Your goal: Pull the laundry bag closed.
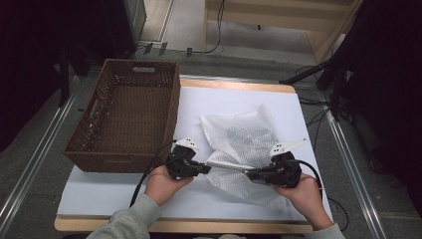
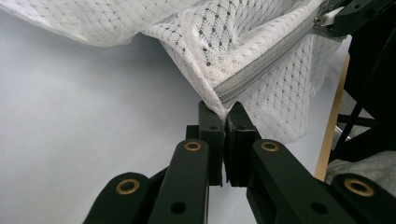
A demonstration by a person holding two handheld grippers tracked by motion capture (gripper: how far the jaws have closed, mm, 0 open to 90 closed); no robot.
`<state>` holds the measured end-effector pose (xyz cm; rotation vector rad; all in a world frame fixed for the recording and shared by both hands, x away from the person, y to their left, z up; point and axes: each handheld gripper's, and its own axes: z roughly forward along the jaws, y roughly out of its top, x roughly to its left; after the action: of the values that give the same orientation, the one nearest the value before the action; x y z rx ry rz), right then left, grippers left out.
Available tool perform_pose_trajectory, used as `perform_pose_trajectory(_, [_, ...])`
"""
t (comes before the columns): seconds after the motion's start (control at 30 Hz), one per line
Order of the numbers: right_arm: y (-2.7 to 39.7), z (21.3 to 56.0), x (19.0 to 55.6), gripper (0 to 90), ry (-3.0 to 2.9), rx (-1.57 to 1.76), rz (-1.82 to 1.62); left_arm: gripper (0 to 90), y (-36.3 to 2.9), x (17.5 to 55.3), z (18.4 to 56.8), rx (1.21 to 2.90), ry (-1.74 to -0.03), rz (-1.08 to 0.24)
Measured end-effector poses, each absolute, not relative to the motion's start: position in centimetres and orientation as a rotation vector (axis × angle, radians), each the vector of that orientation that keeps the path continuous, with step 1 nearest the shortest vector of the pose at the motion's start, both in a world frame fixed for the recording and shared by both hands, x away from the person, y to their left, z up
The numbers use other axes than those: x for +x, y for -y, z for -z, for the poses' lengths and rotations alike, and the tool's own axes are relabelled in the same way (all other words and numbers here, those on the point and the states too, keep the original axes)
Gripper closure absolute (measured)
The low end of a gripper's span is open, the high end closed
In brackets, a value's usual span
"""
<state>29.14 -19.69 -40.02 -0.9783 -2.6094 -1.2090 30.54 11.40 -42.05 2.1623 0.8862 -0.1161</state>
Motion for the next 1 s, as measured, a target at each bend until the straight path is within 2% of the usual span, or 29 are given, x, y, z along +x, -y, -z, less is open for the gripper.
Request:
perform_pose_trajectory(0.37, [21.7, 40.0, 28.9, 87.8, 2.593, -1.031, 1.225, 87.9, -11.6, 30.5, 41.8, 2.160, -0.881, 0.106])
perform_pose_trajectory(1.0, [21.8, 40.0, 28.9, 87.8, 2.594, -1.030, 1.215, 87.9, -11.6, 30.5, 41.8, 2.168, -0.886, 0.090])
